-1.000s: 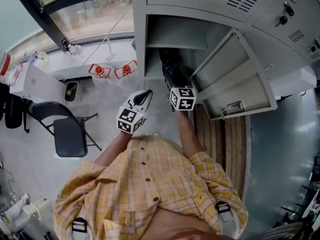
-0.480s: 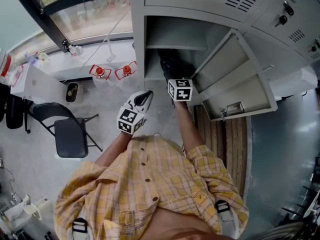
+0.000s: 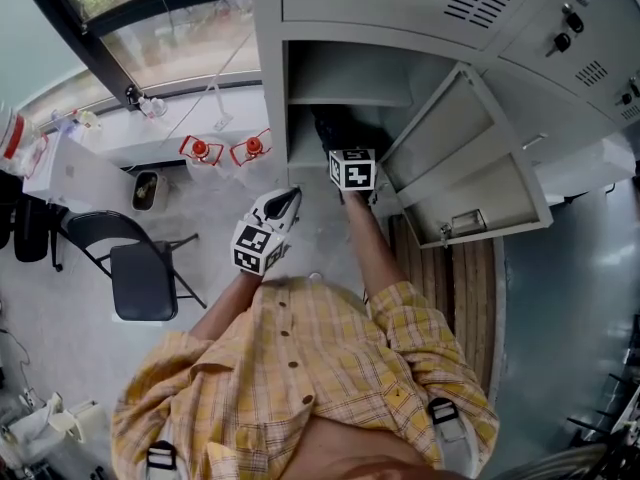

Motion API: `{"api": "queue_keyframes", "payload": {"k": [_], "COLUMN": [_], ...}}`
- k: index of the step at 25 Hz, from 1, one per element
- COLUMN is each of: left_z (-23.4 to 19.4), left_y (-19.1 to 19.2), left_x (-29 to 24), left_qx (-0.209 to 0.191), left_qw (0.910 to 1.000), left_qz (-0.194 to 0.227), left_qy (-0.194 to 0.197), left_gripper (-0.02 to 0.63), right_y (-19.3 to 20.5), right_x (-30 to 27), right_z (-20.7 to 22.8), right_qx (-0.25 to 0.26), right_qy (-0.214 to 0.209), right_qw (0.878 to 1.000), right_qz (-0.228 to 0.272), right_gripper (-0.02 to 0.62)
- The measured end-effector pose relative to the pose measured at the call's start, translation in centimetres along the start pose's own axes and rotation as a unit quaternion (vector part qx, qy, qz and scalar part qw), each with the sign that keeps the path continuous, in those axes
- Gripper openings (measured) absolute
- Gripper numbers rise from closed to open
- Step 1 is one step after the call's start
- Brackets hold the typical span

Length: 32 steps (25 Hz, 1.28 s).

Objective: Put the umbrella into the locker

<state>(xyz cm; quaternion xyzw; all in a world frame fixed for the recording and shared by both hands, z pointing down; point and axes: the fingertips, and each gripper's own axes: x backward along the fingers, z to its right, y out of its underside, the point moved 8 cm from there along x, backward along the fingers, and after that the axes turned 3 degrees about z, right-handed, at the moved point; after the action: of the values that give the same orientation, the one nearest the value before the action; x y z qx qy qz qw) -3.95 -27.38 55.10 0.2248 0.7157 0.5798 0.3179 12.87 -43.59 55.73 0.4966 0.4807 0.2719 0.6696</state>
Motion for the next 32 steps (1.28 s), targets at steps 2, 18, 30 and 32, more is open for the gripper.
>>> {"api": "queue_keyframes", "payload": {"k": [2, 18, 30, 32], "left_z": [0.0, 0.2, 0.8, 1.0], "left_y": [0.0, 0.0, 0.8, 0.7], "left_x": [-0.1, -0.3, -0.4, -0.4], "left_qx": [-0.001, 0.006, 0.017, 0.017], "left_qw": [1.0, 0.9999, 0.9992, 0.9991], "left_qz": [-0.002, -0.008, -0.023, -0.025], "left_qy": [0.0, 0.005, 0.027, 0.031], "left_gripper": [0.005, 0.005, 0.005, 0.005], "right_y": [0.0, 1.3, -0.3, -0.7], "right_x": [-0.4, -2.6, -1.1, -0.5], "right_z": [0.1, 0.6, 0.1, -0.1], "right_qx": [0.009, 0.02, -0.015, -0.017], "right_qy": [-0.001, 0.004, -0.029, -0.033], "right_qw": [1.0, 0.997, 0.999, 0.999], "right_qz": [-0.005, -0.073, -0.038, -0.027], "right_gripper": [0.193, 0.228, 0.392, 0.394]}}
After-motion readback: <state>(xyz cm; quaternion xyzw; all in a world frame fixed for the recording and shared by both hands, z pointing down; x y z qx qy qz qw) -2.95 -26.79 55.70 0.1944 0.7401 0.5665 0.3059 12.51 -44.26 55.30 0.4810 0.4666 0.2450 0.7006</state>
